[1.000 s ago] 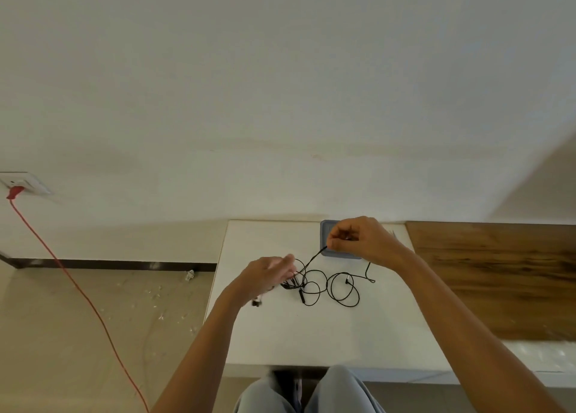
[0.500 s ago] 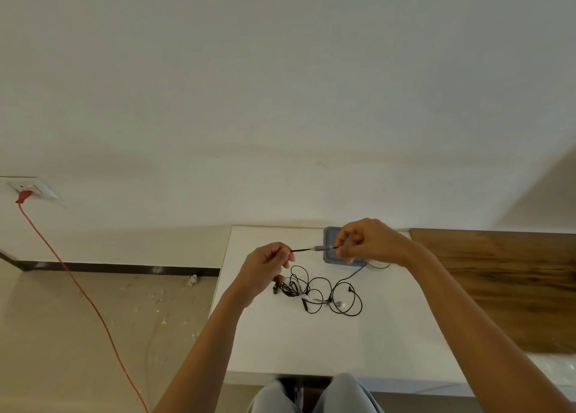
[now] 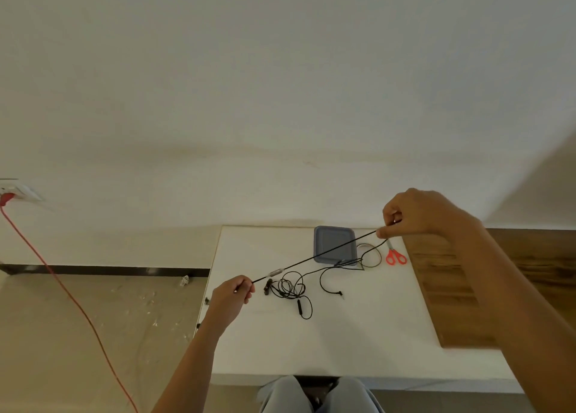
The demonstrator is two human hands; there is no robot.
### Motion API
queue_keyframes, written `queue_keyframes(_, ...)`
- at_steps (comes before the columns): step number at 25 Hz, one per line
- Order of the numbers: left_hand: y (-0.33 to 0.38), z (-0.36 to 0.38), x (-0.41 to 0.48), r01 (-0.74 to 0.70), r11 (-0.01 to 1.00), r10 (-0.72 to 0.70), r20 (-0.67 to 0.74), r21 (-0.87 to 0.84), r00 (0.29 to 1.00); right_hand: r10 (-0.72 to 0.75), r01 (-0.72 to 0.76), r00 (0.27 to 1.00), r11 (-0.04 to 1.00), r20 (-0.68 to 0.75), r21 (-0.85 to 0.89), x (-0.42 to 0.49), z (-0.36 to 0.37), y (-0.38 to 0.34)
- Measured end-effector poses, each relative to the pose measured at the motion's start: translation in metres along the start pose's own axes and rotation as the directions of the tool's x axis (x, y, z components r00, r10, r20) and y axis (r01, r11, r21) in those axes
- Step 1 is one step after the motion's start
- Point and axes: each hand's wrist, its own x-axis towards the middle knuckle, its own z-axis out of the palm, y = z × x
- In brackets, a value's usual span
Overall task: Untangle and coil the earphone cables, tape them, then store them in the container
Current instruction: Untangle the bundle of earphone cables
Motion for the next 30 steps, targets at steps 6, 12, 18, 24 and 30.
queue_keyframes(6, -0.007, -0.005, 0.008, 0.082, 0.962, -0.132, -0.184, -0.259, 0.974, 0.027, -0.010, 0.736, 1.000, -0.677, 0.029, 0.001, -0.013, 0.013)
queue_keyframes(12, -0.017, -0.015, 0.006, 0.143, 0.903, -0.240, -0.201, -0.405, 0.950, 0.562, -0.186, 0.595, 0.792, -0.574, 0.581, 0.000, -0.044, 0.033)
queue_keyframes(18, -0.019, -0.004, 0.014, 0.159, 0.926, -0.202, -0.093, -0.342, 0.975, 0.507, 0.564, 0.561, 0.344, -0.655, 0.750, 0.006, -0.048, 0.015)
queue_keyframes(24, -0.021, 0.000, 0.010, 0.164, 0.974, -0.199, 0.238, 0.159, 0.951, 0.293, 0.344, 0.772, 0.554, -0.564, 0.759, 0.033, -0.028, -0.019)
queue_keyframes(30, 0.061, -0.014, 0.007, -0.287, 0.952, 0.270, 0.143, 0.110, 0.952, 0.136, 0.453, 0.856, 0.268, -0.498, 0.851, 0.043, -0.010, -0.070)
